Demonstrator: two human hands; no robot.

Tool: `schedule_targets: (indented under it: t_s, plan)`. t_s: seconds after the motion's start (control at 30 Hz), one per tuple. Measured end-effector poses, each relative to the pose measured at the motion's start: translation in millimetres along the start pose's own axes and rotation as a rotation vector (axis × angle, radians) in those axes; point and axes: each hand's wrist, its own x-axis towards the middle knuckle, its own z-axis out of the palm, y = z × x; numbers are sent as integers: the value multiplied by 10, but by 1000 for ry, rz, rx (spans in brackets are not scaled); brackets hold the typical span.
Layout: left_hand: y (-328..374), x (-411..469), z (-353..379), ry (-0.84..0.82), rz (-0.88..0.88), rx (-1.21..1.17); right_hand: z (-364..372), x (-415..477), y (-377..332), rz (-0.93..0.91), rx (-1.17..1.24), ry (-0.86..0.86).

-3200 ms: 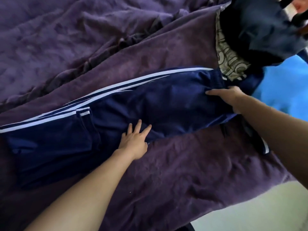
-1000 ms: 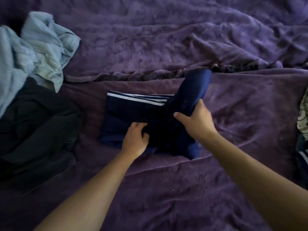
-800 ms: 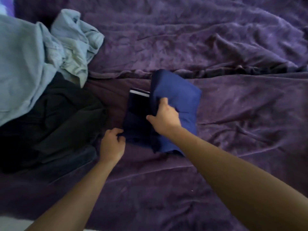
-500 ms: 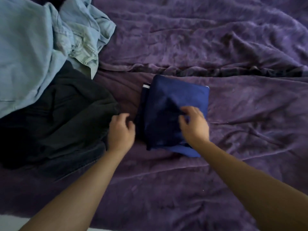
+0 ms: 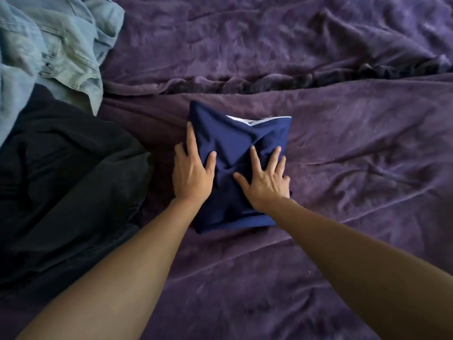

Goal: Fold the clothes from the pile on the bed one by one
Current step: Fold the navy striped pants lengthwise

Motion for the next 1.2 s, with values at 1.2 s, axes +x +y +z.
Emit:
schedule_targets:
  t_s: [1.2]
  plan:
    - [2992,-3421,352,-320,204,-224,-1504,-3378,3612,297,275,212]
